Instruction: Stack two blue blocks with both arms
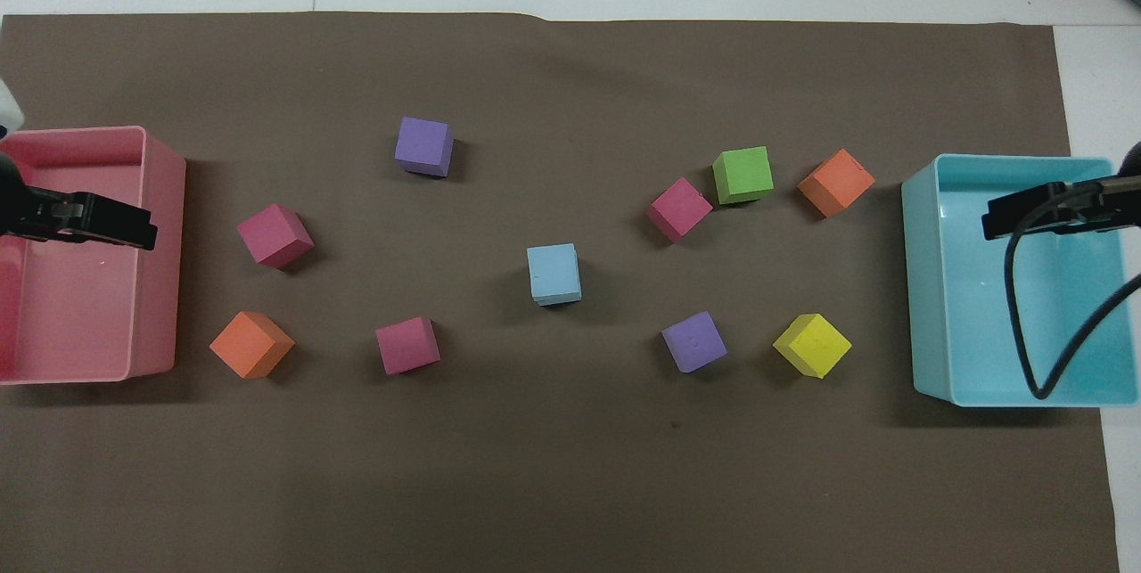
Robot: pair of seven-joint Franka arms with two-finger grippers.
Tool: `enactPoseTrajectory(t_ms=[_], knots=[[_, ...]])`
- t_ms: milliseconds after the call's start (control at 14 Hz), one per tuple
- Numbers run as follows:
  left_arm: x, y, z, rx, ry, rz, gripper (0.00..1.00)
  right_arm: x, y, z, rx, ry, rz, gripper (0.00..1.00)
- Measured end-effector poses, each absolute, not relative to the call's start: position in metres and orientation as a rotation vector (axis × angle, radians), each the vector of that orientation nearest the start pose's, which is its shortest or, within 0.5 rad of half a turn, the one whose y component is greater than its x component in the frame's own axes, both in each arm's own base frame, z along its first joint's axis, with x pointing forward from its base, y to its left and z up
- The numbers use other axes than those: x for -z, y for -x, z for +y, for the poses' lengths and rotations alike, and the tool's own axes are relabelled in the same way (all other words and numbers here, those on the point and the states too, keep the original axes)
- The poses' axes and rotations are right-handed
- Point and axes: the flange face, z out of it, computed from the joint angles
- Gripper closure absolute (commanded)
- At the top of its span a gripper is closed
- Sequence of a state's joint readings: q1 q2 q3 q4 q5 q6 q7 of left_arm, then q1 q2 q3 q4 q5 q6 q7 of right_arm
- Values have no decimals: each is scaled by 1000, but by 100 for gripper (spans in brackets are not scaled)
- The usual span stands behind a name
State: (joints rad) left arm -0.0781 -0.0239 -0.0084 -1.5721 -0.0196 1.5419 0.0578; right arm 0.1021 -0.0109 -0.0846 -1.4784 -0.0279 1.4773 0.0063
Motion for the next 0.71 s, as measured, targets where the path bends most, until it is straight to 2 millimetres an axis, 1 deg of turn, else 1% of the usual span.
enactPoseTrajectory(t_ms=[71, 143, 286, 429, 500, 714], knots=[[-635, -542, -49, -10, 3153, 229, 0, -670, -535, 1, 11, 3164, 50, 0], [-635, -542, -49, -10, 3153, 228, 0, -667, -528, -3, -8, 3156, 102, 0], [-635, -542, -48, -10, 3153, 225, 0, -652, -519, -6, -43, 3149, 139, 0], [-635, -542, -47, -10, 3153, 222, 0, -644, -516, -4, -71, 3149, 131, 0], [-635, -542, -47, -10, 3153, 222, 0, -646, -515, -3, -67, 3150, 106, 0], [-635, -542, -47, -10, 3153, 222, 0, -658, -514, -5, -43, 3162, 29, 0]])
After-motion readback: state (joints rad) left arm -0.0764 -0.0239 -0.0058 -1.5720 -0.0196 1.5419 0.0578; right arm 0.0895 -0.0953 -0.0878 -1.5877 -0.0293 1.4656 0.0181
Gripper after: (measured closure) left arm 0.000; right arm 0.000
